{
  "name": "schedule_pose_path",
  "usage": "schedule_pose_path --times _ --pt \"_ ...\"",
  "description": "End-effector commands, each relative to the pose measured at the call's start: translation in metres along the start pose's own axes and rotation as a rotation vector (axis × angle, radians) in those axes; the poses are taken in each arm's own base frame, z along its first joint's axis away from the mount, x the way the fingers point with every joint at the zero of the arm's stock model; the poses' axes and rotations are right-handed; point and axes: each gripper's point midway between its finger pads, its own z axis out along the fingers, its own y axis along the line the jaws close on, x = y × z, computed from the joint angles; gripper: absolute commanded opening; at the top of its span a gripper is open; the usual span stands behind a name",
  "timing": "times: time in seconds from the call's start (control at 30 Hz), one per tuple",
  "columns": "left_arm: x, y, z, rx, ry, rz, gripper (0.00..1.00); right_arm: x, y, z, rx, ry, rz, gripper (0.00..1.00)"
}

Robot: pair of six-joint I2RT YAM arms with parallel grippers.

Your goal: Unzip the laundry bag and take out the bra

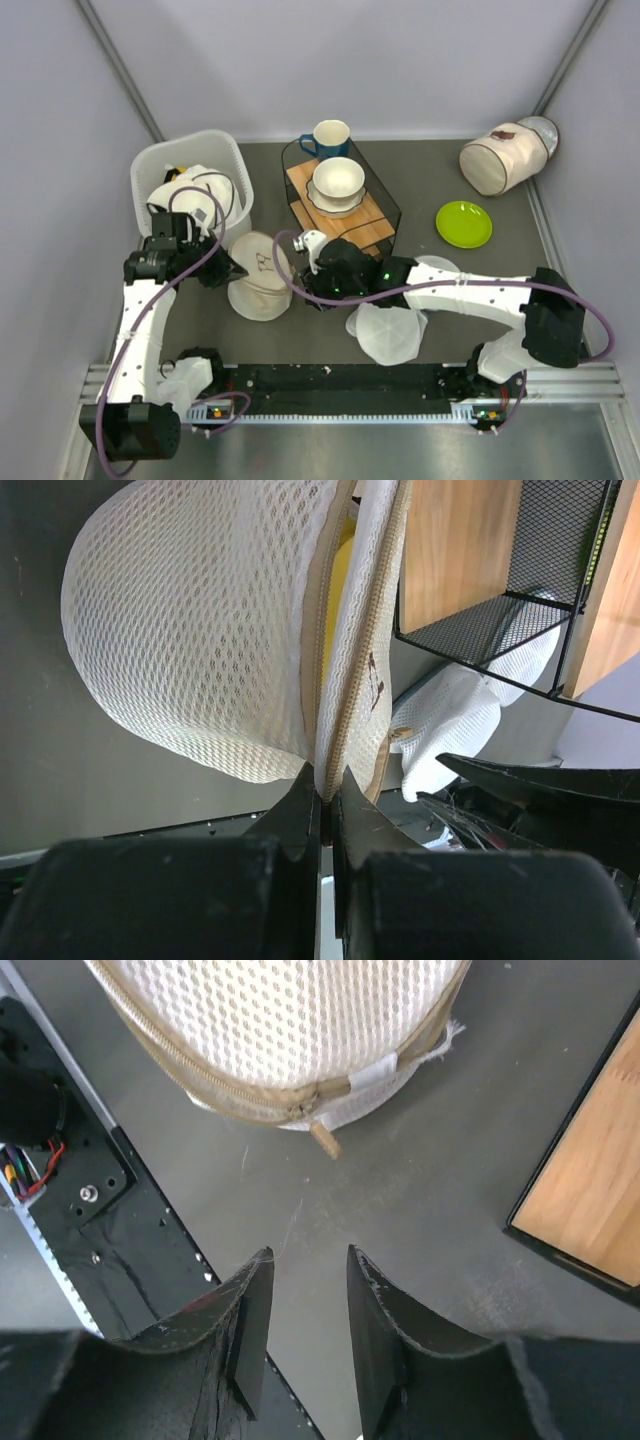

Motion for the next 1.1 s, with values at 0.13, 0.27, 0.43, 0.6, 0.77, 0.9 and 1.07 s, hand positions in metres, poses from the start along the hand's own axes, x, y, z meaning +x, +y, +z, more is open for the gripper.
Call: schedule_pose_path --times 0.13,0.27,0.43,0.6,0.77,0.9,1.07 --pt "-0.013 -0.012 0.000 0.069 -0.045 0.095 0.00 -0.069 0.030 -0.054 -0.120 -0.181 -0.017 0.40" --pt "-0.012 -0.019 -0.003 0.116 -0.059 0.125 0.00 -0.094 0.032 -0.049 -0.101 -0.228 -0.013 0.40" --pt "-0.022 -0.024 -0.015 0.106 -0.111 0.191 0.71 -0.115 0.041 -0.033 -0.115 -0.236 0.019 0.43" --pt "-0.047 -0.011 -0.037 -0.054 -0.242 0.183 0.88 -0.129 0.049 -0.017 -0.131 -0.233 0.029 0.49" --pt "-0.055 0.000 -0.038 -0.121 -0.235 0.132 0.88 -0.126 0.057 0.001 -0.109 -0.196 -0.002 0.56" --pt "-0.064 0.009 -0.045 -0.161 -0.262 0.083 0.87 -0.125 0.056 0.018 -0.030 -0.198 -0.007 0.58" --pt "-0.067 0.023 -0.042 -0.180 -0.271 0.012 0.86 -0.120 0.048 0.047 0.043 -0.157 -0.039 0.59"
